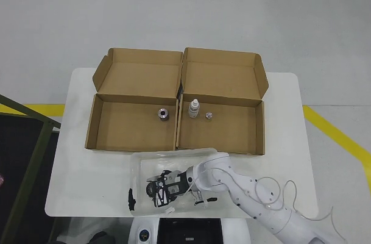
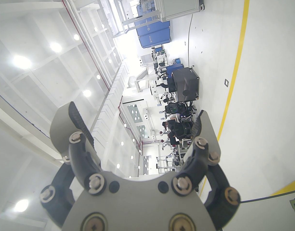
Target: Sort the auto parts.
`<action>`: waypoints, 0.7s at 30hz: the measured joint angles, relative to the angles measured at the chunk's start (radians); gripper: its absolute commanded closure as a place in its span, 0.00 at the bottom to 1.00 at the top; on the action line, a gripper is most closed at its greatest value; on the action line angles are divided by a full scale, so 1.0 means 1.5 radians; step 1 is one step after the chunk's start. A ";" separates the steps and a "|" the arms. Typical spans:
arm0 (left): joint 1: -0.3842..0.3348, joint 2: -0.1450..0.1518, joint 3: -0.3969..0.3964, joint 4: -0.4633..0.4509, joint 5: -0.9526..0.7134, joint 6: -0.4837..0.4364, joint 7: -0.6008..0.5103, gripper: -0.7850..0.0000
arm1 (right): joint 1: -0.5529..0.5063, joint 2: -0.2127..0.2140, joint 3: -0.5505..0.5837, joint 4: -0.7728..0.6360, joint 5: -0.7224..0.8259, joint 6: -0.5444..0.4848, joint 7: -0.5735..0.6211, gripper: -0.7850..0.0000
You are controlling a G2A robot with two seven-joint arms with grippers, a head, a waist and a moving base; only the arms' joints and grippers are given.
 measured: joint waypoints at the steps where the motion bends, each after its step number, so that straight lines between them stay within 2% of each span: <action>1: 0.000 0.000 0.000 0.000 0.000 0.000 0.000 0.00 | 0.000 0.001 0.005 -0.005 0.003 -0.002 -0.002 1.00; 21: 0.000 0.000 0.000 0.000 0.000 0.000 0.000 0.00 | -0.028 0.030 0.094 -0.127 0.039 -0.012 -0.018 1.00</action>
